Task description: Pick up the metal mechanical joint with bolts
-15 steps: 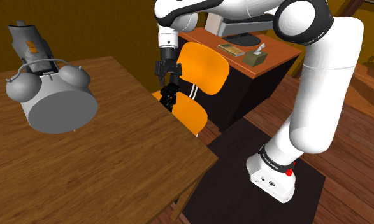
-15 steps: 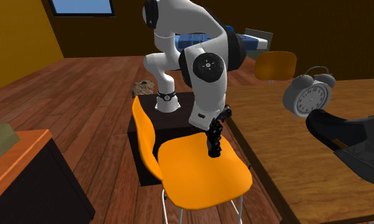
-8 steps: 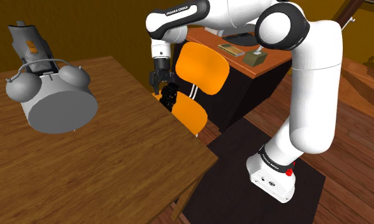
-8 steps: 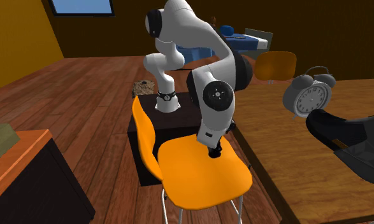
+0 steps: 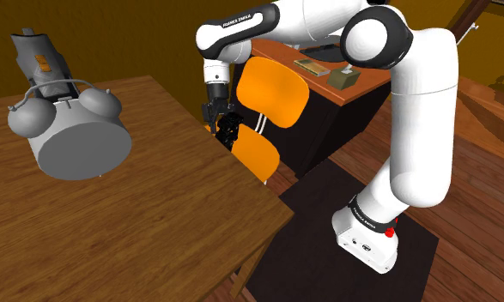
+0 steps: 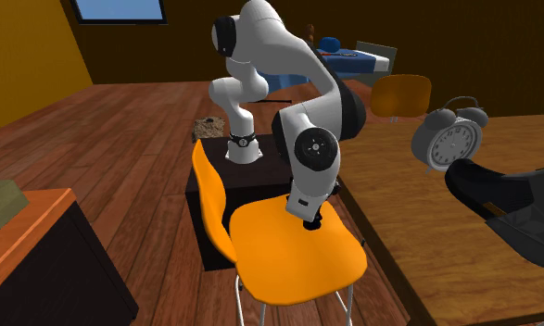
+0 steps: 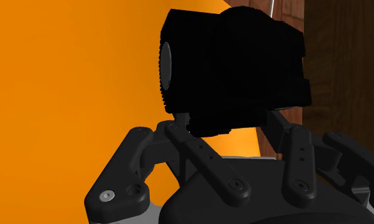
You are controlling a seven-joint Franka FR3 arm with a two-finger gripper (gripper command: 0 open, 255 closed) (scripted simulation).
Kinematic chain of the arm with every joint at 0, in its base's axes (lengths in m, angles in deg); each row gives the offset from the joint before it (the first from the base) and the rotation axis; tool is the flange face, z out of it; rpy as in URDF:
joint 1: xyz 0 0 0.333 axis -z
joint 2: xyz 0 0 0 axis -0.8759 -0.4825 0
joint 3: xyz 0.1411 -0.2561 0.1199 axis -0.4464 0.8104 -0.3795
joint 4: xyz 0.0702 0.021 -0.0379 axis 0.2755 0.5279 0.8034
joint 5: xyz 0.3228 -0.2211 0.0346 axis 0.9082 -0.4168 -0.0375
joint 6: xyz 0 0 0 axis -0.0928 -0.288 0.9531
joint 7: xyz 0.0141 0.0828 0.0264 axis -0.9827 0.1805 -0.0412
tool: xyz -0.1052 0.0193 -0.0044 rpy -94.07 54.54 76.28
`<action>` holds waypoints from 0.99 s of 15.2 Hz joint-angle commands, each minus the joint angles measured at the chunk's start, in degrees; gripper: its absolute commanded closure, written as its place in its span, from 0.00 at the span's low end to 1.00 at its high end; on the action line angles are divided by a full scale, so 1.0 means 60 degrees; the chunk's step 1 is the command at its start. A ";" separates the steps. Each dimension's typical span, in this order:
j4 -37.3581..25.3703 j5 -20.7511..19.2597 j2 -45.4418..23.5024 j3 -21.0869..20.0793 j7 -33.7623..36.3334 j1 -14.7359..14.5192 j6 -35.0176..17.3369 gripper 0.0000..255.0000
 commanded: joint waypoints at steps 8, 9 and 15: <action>-0.0065 -0.0006 0.0100 0.0000 0.0050 0.0007 0.0174 1.00; -0.0098 -0.0008 0.0161 -0.0001 0.0077 0.0011 0.0266 1.00; -0.0359 -0.0010 0.0492 -0.0007 0.0243 0.0037 0.0834 1.00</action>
